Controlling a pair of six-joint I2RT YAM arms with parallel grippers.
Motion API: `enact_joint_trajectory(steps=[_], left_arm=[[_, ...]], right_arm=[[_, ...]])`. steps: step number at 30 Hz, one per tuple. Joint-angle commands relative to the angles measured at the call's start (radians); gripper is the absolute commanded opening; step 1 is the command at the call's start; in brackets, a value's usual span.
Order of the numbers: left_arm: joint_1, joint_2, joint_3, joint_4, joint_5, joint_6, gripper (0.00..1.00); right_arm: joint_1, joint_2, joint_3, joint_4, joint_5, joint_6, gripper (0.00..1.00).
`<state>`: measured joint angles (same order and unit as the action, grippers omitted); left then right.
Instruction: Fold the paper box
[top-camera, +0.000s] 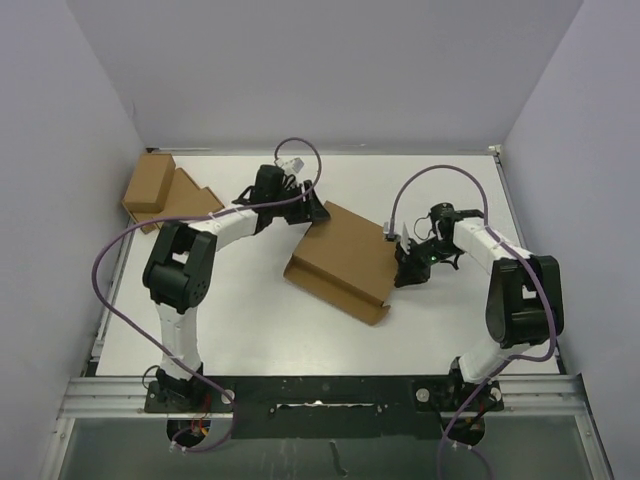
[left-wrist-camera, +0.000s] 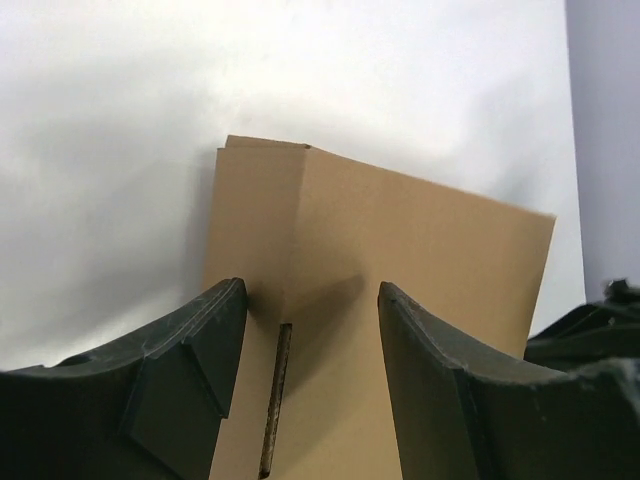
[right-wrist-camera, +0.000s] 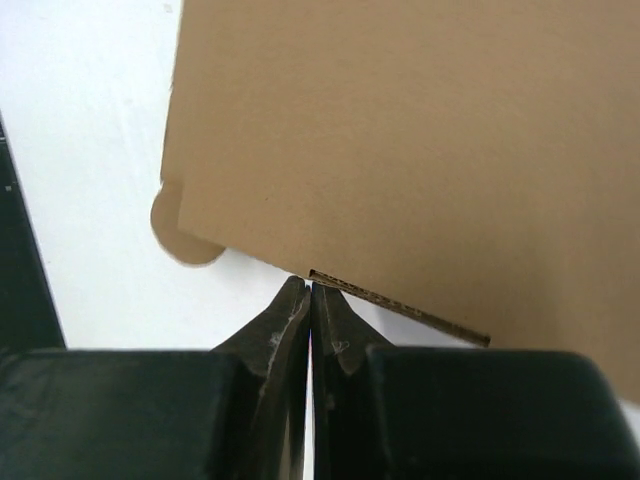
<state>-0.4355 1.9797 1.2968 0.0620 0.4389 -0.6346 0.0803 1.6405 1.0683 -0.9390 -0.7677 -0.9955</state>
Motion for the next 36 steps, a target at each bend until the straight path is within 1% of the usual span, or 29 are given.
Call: enact_joint_trajectory(steps=[1,3,5,9,13,16,20,23,25,27,29,30,32,35,36], left_arm=[[-0.026,0.092,0.168,-0.049,0.200,0.068,0.53],[-0.029,0.121,0.212,-0.061,0.234,0.084,0.53],[-0.031,0.140,0.250,-0.069,0.249,0.099,0.53],[-0.029,0.155,0.321,-0.095,0.259,0.162,0.55],[-0.023,0.181,0.428,-0.181,0.260,0.222,0.57],[-0.016,0.206,0.515,-0.251,0.253,0.256,0.57],[-0.003,0.225,0.586,-0.333,0.242,0.298,0.59],[0.006,0.207,0.588,-0.352,0.238,0.318,0.59],[0.007,0.153,0.529,-0.316,0.229,0.333,0.59],[0.004,0.062,0.412,-0.222,0.216,0.347,0.59],[-0.009,-0.063,0.240,-0.065,0.209,0.365,0.59],[-0.027,-0.128,0.137,0.039,0.181,0.380,0.59],[-0.067,-0.260,-0.070,0.247,0.148,0.429,0.58],[-0.151,-0.424,-0.347,0.532,0.101,0.532,0.58],[-0.179,-0.467,-0.417,0.619,0.097,0.561,0.58]], right_arm=[[0.096,-0.048,-0.001,0.043,-0.100,-0.030,0.00],[0.157,-0.051,-0.005,0.065,-0.065,-0.017,0.00],[0.191,-0.050,0.003,0.075,-0.057,-0.001,0.00],[0.203,-0.058,0.024,0.053,-0.083,0.005,0.03],[0.185,-0.090,0.021,0.040,-0.108,-0.006,0.07],[0.155,-0.103,0.026,0.013,-0.146,-0.029,0.08],[0.121,-0.110,0.030,-0.012,-0.184,-0.053,0.10],[0.096,-0.122,0.036,-0.030,-0.218,-0.065,0.10],[0.064,-0.136,0.045,-0.043,-0.254,-0.068,0.11],[0.035,-0.159,0.048,-0.042,-0.293,-0.054,0.14],[0.011,-0.193,0.045,-0.013,-0.324,-0.007,0.18],[0.002,-0.206,0.044,0.008,-0.331,0.026,0.20],[-0.003,-0.237,0.042,0.064,-0.333,0.132,0.24],[-0.006,-0.267,0.034,0.178,-0.332,0.320,0.35],[-0.007,-0.275,0.030,0.222,-0.332,0.385,0.46]])
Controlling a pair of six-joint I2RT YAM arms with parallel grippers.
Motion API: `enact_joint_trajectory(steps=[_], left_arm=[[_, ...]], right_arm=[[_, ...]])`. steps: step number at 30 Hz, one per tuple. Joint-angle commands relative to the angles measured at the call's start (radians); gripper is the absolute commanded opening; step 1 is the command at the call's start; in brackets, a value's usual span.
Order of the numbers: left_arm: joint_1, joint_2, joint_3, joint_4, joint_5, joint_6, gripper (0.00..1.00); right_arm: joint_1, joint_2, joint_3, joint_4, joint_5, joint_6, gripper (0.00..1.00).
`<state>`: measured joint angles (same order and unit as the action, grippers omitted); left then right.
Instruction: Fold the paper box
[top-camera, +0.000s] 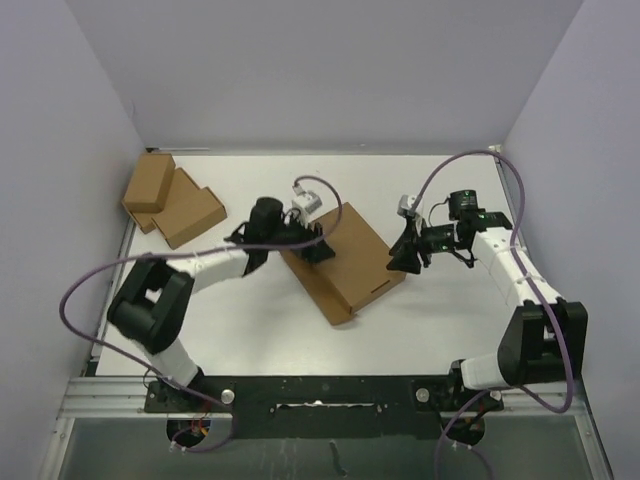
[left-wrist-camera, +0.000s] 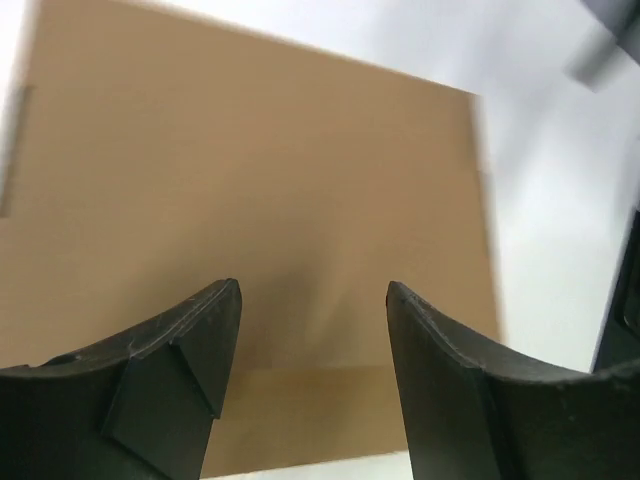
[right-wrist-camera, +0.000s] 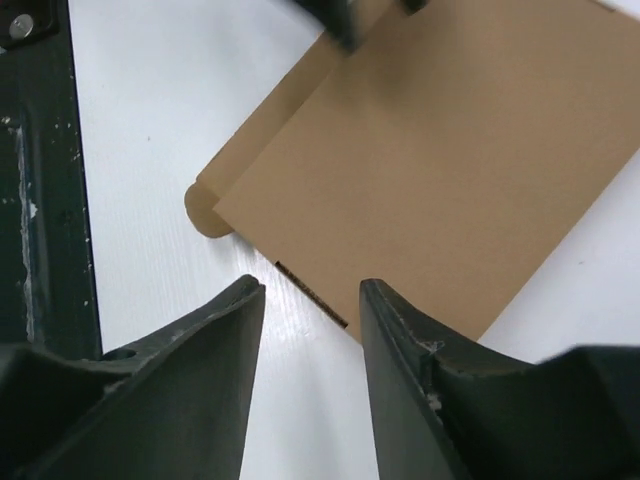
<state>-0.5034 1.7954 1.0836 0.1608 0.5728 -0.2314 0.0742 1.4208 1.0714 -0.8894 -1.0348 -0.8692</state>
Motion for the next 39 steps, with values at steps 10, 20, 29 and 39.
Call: enact_joint_trajectory(steps=[10,20,29,39], left_arm=[[-0.396,-0.545,-0.639,0.617,-0.168,0.401,0.54],[-0.560,-0.429,-0.768,0.808,-0.263,0.406,0.48],[-0.580,-0.256,-0.728,0.899,-0.355,0.355,0.50],[-0.581,-0.169,-0.679,0.897,-0.377,0.293,0.47]], right_arm=[[-0.089,0.008,-0.039,0.401,-0.085,0.505,0.72],[-0.168,0.184,-0.051,0.454,-0.070,0.639,0.75],[-0.169,0.316,-0.008,0.381,-0.059,0.614,0.73],[-0.169,0.347,-0.001,0.366,-0.054,0.607,0.71]])
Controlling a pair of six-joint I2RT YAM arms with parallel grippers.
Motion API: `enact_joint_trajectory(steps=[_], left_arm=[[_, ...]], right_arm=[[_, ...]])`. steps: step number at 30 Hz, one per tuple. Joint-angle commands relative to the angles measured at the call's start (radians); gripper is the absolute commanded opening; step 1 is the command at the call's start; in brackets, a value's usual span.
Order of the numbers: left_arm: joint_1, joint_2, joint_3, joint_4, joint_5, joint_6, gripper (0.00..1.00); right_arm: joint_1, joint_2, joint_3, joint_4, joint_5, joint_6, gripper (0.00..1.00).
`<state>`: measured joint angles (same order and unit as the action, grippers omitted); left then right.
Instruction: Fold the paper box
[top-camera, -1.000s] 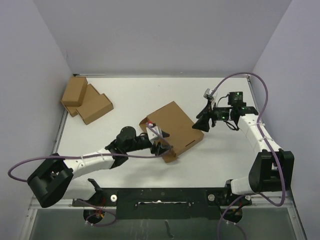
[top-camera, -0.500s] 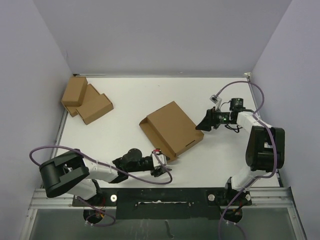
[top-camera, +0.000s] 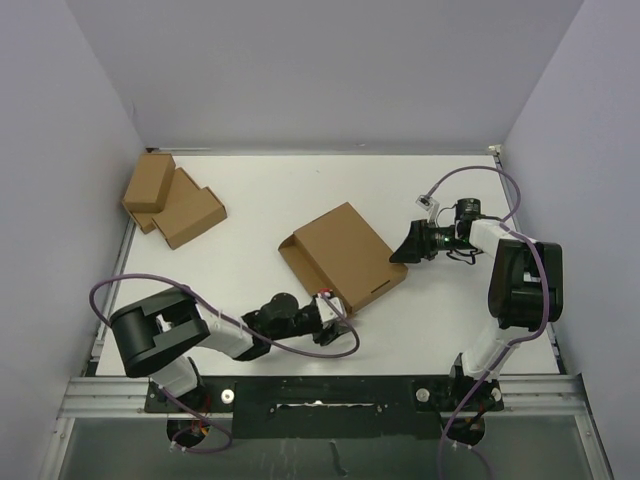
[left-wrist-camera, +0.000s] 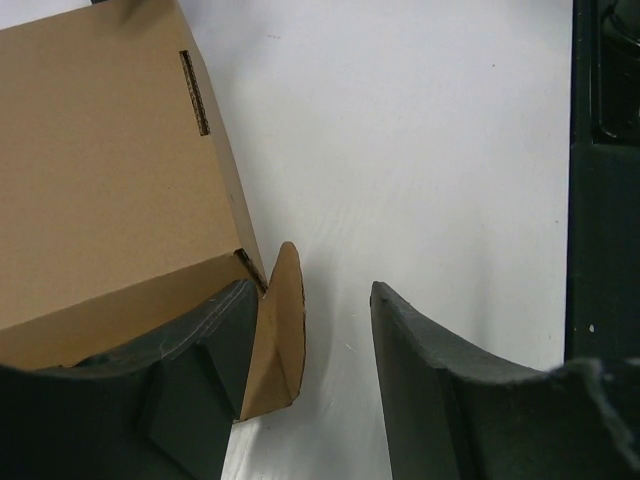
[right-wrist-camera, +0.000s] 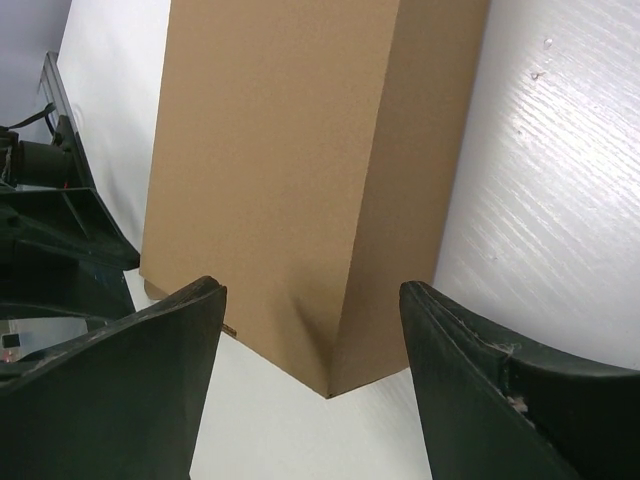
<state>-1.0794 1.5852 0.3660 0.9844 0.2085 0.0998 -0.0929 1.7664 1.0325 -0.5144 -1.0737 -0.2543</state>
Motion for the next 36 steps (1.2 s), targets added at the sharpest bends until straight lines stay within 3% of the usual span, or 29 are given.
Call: enact_joint_trajectory(steps=[1,16,36], left_arm=[[-0.005,0.048,0.042,0.077,-0.015,-0.042,0.46],[-0.006,0.090,0.089,-0.010,-0.062,-0.100,0.31],[-0.001,0.101,0.076,0.013,-0.085,-0.158,0.06]], right_arm=[[-0.002,0.002,0.038,-0.009,-0.014,-0.008,0.71],[-0.001,0.001,0.037,-0.009,-0.012,-0.007,0.71],[-0.002,0.008,0.037,-0.007,-0.008,-0.003,0.71]])
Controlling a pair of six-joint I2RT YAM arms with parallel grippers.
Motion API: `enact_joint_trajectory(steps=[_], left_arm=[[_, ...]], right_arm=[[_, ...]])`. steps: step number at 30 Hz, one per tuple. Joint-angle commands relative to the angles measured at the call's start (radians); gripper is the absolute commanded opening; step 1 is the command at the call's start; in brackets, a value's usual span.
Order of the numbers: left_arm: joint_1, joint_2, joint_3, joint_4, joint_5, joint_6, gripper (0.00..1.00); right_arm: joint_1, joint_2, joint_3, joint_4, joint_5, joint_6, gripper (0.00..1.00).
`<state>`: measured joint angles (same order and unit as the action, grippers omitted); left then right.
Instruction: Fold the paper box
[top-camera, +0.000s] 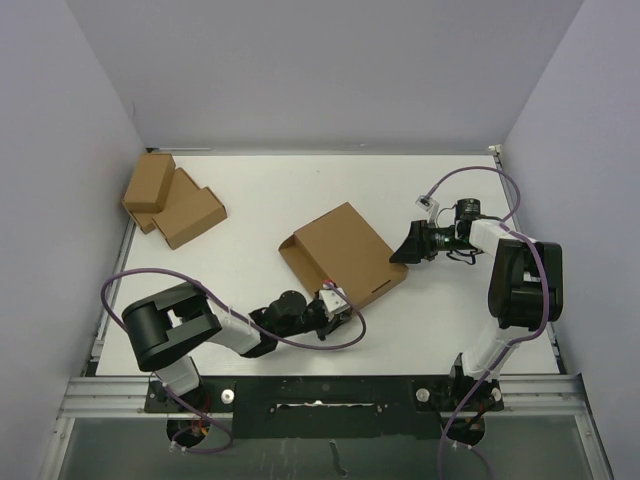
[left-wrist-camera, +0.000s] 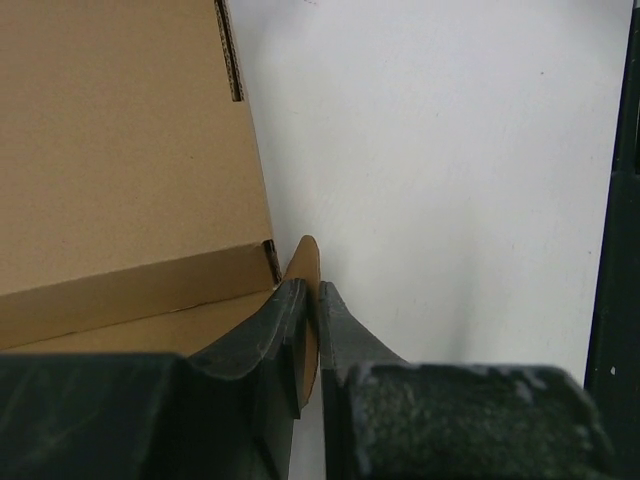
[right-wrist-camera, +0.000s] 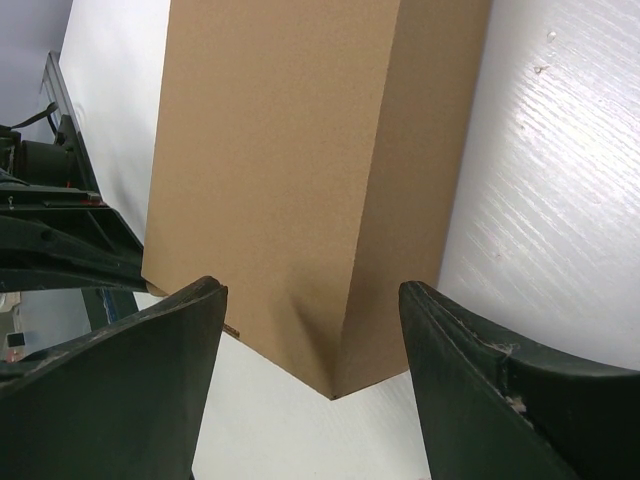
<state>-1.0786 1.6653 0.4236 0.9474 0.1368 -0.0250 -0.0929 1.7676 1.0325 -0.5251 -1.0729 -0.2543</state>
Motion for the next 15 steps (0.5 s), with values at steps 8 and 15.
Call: enact_joint_trajectory(steps=[8,15], left_arm=[[0.004,0.016,-0.004,0.080,-0.022,-0.061,0.01],[0.006,0.022,-0.009,0.092,-0.021,-0.073,0.01]], right_arm=[[-0.004,0.031,0.032,0.011,-0.019,0.019,0.70],[-0.018,0.057,0.032,0.010,0.018,0.034,0.61]])
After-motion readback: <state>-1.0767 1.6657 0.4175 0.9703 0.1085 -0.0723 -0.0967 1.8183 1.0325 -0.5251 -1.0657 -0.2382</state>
